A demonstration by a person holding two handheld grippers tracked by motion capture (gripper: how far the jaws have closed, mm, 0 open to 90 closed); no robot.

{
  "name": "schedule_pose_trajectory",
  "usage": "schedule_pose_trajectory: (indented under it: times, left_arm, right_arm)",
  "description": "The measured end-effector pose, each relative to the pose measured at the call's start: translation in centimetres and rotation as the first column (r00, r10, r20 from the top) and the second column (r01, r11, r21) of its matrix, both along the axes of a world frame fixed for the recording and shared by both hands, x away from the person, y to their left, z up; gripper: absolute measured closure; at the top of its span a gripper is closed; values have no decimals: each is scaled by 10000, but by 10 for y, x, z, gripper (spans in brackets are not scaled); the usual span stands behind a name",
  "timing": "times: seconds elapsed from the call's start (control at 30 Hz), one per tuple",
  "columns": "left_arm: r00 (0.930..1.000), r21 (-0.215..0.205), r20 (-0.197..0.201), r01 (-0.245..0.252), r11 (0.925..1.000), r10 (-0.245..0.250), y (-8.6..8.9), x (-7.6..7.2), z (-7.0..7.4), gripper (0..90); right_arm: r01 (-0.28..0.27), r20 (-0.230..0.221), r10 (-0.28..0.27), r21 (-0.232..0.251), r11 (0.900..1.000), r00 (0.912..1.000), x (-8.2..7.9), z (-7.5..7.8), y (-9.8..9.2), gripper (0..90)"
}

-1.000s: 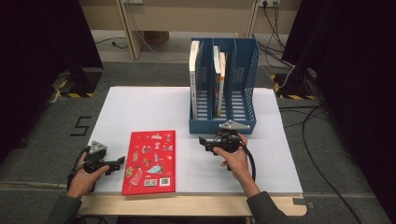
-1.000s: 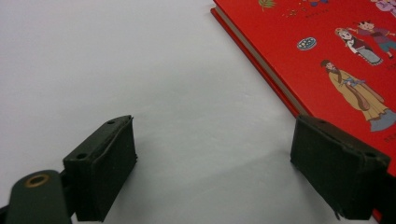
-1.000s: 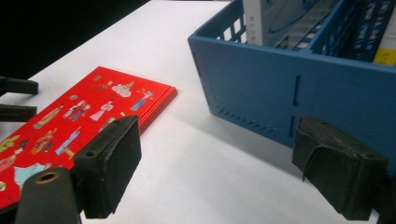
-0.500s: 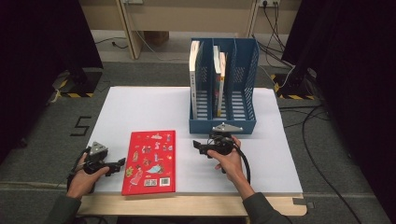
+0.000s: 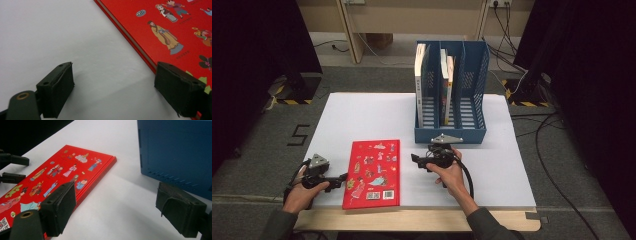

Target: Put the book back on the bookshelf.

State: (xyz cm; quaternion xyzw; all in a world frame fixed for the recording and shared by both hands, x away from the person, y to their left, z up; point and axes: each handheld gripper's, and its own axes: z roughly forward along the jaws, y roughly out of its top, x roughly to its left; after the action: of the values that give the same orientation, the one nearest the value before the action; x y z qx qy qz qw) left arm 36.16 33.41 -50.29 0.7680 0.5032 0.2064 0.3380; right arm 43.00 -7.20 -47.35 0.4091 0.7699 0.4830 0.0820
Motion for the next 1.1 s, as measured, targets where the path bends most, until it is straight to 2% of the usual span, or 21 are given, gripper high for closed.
schedule_pose_trajectory:
  times: [0.27,0.43,0.63,0.77,1.1]
  left_arm:
    - [9999,98,-141,-38,9999,39,-2,-1,2,173]
    - [9994,135,-205,267,9996,-264,-8,-5,4,283]
    - [9967,117,-276,762,9970,-758,-19,-8,5,271]
    - [9961,96,-281,836,9964,-833,-21,-8,4,220]
    - [9953,98,-253,940,9955,-937,-21,-8,3,200]
  right_arm:
    - [-218,-153,216,-127,9997,9996,1,-6,10,178]
    - [-269,-187,266,-133,9996,9995,1,-6,13,181]
    - [-327,-227,324,-141,9994,9992,2,-8,14,186]
    - [-352,-262,347,-170,9992,9991,2,-8,16,190]
    - [-632,-599,619,-202,9978,9963,7,-16,36,207]
